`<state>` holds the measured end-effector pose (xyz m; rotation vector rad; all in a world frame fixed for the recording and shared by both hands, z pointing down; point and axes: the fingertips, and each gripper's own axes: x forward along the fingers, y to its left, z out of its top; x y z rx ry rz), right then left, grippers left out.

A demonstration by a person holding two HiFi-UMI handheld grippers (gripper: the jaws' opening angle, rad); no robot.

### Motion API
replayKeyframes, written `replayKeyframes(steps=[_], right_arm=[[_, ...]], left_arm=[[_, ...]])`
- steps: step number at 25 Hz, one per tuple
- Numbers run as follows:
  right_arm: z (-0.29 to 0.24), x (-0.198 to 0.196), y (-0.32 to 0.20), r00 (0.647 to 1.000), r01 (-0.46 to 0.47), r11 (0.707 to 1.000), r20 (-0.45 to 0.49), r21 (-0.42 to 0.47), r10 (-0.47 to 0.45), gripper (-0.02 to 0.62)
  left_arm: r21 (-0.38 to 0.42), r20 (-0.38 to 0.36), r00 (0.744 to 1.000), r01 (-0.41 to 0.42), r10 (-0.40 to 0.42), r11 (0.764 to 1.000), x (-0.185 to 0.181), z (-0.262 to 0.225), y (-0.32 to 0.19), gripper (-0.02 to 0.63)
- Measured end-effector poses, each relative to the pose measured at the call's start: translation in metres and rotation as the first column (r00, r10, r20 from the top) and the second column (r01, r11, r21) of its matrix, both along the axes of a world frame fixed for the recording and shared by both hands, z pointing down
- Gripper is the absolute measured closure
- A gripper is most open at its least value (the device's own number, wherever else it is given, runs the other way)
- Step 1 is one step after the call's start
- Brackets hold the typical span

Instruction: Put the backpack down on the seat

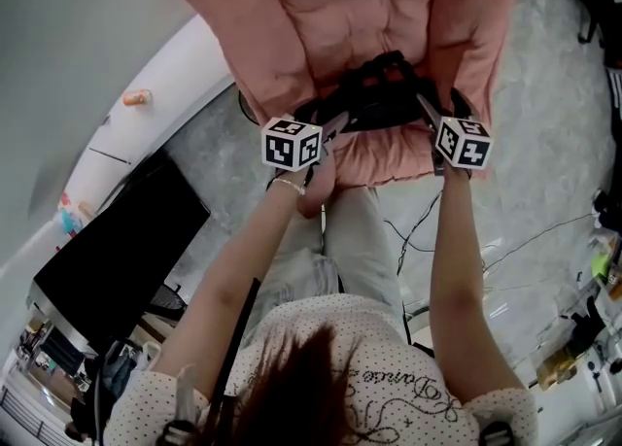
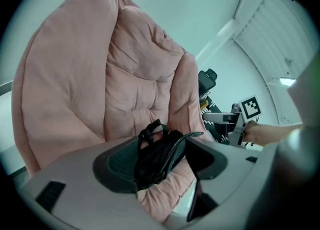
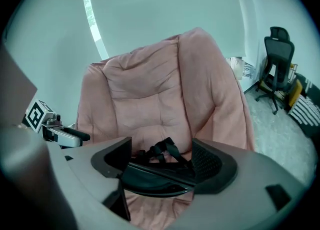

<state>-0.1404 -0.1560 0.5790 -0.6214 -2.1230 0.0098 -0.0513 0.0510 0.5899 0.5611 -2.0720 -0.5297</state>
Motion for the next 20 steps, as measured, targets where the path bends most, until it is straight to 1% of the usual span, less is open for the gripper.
replayKeyframes(steps=[3, 5, 7, 9, 10, 12, 13, 18, 20], right_arm=[[-0.02, 0.006, 0.005, 0.999, -0.011, 1.0, 0.046, 0.01, 0.01, 0.291], [-0.031, 0.013, 0.007, 0.997, -0.032, 0.999, 0.071, 0.011, 0.031, 0.351], [-0.04, 0.018, 0.009, 0.994, -0.06, 0.998, 0.09, 0.0, 0.06, 0.403], [-0.051, 0.023, 0.01, 0.99, -0.084, 0.996, 0.117, -0.002, 0.084, 0.485], [-0.057, 0.025, 0.01, 0.987, -0.095, 0.995, 0.133, 0.002, 0.094, 0.524], [-0.072, 0.028, 0.012, 0.98, -0.115, 0.993, 0.162, 0.004, 0.113, 0.572], [-0.08, 0.029, 0.014, 0.977, -0.123, 0.992, 0.176, -0.002, 0.121, 0.583], [-0.123, 0.035, 0.025, 0.962, -0.12, 0.992, 0.243, -0.041, 0.126, 0.583], [-0.14, 0.032, 0.028, 0.954, -0.12, 0.991, 0.267, -0.065, 0.134, 0.583]], left_arm=[[0.006, 0.026, 1.0, -0.017, 0.017, 1.0, -0.002, -0.014, 0.002, 0.321], [0.005, 0.05, 0.998, -0.04, 0.04, 0.999, -0.001, -0.024, 0.003, 0.363], [-0.004, 0.078, 0.994, -0.075, 0.075, 0.997, -0.002, -0.033, 0.004, 0.424], [-0.021, 0.114, 0.988, -0.103, 0.105, 0.994, -0.005, -0.044, 0.006, 0.518], [-0.031, 0.134, 0.984, -0.11, 0.113, 0.993, -0.006, -0.05, 0.007, 0.553], [-0.046, 0.177, 0.977, -0.113, 0.12, 0.992, -0.009, -0.065, 0.011, 0.595], [-0.049, 0.199, 0.973, -0.111, 0.119, 0.993, -0.011, -0.074, 0.013, 0.601], [-0.048, 0.295, 0.95, -0.097, 0.107, 0.994, -0.014, -0.111, 0.025, 0.601], [-0.046, 0.328, 0.94, -0.077, 0.088, 0.996, -0.019, -0.126, 0.033, 0.601]])
